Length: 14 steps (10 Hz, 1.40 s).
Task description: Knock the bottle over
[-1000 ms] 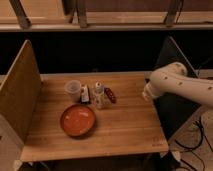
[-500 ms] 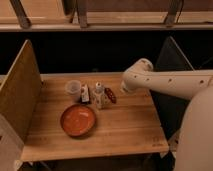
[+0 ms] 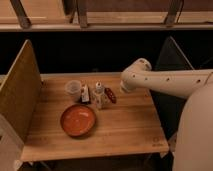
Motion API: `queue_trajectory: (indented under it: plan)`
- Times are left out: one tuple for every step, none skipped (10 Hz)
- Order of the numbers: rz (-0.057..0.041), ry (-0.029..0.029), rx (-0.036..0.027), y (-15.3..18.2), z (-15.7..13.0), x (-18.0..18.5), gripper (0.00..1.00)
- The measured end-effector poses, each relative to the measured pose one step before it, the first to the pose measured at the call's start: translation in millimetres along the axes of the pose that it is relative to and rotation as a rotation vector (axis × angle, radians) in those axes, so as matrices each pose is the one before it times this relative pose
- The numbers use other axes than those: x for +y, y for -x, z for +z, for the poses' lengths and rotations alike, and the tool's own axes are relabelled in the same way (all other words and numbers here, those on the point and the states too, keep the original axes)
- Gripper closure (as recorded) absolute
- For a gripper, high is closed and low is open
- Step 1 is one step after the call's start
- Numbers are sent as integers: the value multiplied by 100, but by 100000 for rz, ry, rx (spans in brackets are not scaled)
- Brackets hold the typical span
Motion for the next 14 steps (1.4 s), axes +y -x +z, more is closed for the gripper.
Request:
queue_trajectory:
  plan:
    - [-1025,1633,2199,-292,392,656,100]
    - [-2375,587,2036,-565,604,144,100]
    - [-3968,-463,2839,-1012,1193,-384,100]
    - [-2451,-997,2062,-812,854,-546,100]
    - [-1868,-1932,1875,-497,1165,-794,100]
    - [-1412,-2228,1924,-396,1291,-770,100]
    - [-1710,-1957,1851,-395,1302,-468,100]
    - [-2446,-1282,1765,-563,981,-62,100]
    - [-1910,-1243,1465,-484,785,19,100]
    - [-2625,-1939,2399,-889,1024,5,100]
    - [-2072,-1628,2158,-886,730,-50,100]
    - [-2082,-2113,2147,-881,645,-250,100]
    - [-1495,-1927,2211,-842,300,-255,100]
    - [-1402,-1809,2208,-839,67,-313,100]
